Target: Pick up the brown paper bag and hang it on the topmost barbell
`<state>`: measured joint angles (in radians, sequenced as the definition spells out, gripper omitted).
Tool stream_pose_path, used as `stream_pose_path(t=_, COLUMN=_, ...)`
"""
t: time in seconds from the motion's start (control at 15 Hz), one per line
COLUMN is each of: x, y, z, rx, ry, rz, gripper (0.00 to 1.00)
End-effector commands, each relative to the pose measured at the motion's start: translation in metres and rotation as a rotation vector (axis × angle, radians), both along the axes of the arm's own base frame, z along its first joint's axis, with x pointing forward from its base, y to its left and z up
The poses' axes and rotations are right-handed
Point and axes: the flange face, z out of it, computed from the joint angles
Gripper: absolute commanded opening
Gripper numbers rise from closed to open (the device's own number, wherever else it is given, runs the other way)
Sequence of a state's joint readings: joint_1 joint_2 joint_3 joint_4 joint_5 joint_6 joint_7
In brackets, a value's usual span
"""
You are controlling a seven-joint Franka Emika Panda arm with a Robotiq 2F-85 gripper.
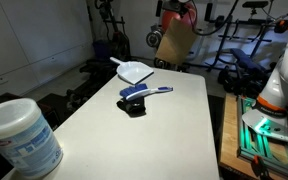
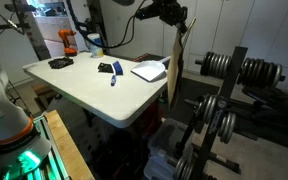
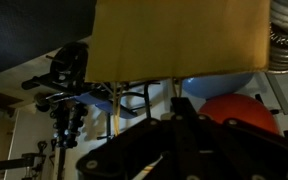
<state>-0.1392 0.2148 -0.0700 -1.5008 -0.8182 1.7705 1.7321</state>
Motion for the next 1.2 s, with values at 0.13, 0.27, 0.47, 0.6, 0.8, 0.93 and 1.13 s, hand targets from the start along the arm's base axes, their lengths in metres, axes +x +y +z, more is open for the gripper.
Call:
stream_pose_path(t=0.13, x=0.04, y=0.002, z=-0.024, rx=0.001, ry=0.02, rz=-0.019, gripper=0.02)
stream_pose_path(t=0.27, x=0.051, y=0.0, z=-0.03, rx=0.003, ry=0.002, rz=-0.055, gripper=0.03)
stream_pose_path(t=0.47, x=0.065, y=0.004, z=-0.042, rx=0.024, ry=-0.004, rz=-0.089, gripper=0.03)
stream_pose_path(t=0.6, x=0.074, y=0.009, z=-0.053, rx=0.053, ry=0.01, rz=-0.095, gripper=0.03)
stream_pose_path(t=0.8, x=0.089, y=0.016, z=-0.064, rx=0.083, ry=0.008, rz=-0.073, gripper=0.03)
stream_pose_path(t=0.93, x=0.099, y=0.016, z=-0.072, rx=0.091, ry=0.005, rz=-0.067, gripper=0.03)
stream_pose_path(t=1.13, x=0.096, y=0.017, z=-0.074, rx=0.086, ry=-0.005, rz=-0.06, gripper=0.03)
